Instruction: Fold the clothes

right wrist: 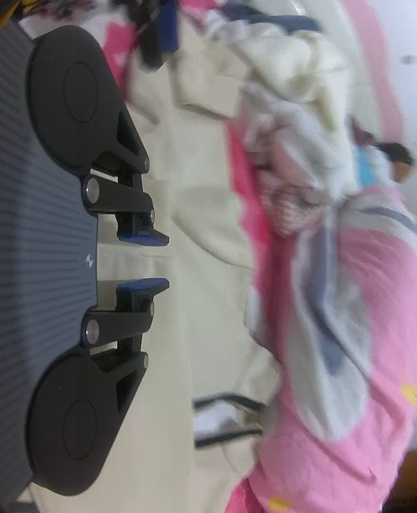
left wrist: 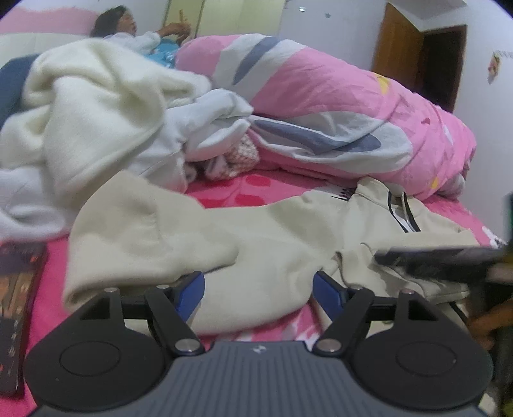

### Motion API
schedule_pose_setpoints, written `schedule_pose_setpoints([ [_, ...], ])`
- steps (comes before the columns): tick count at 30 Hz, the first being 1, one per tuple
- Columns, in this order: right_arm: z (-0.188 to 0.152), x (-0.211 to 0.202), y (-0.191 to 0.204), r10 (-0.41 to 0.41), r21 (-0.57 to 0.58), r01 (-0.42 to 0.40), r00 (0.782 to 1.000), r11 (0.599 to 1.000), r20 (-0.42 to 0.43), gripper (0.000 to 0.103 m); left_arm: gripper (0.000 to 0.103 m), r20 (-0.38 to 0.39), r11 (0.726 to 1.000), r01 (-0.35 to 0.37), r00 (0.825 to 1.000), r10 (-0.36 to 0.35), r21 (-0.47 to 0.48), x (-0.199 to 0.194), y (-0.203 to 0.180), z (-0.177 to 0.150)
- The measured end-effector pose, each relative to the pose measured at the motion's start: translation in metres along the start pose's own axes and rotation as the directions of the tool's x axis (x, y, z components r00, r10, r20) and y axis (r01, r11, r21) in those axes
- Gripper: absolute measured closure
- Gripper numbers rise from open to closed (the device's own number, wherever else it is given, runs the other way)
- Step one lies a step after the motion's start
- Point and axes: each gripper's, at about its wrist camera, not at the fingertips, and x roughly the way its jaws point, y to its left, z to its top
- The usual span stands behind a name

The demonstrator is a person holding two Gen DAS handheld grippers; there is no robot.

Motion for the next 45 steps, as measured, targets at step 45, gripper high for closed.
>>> schedule_pose_setpoints([
  [45,0.035,0.069,0.083,0.496,0.587,-0.327,0.856,0.741,-0.149,0.051,0.026,0.162,0.959,-0.27,0.953,0.255,0.082,-0.034,0.039,-0.029],
])
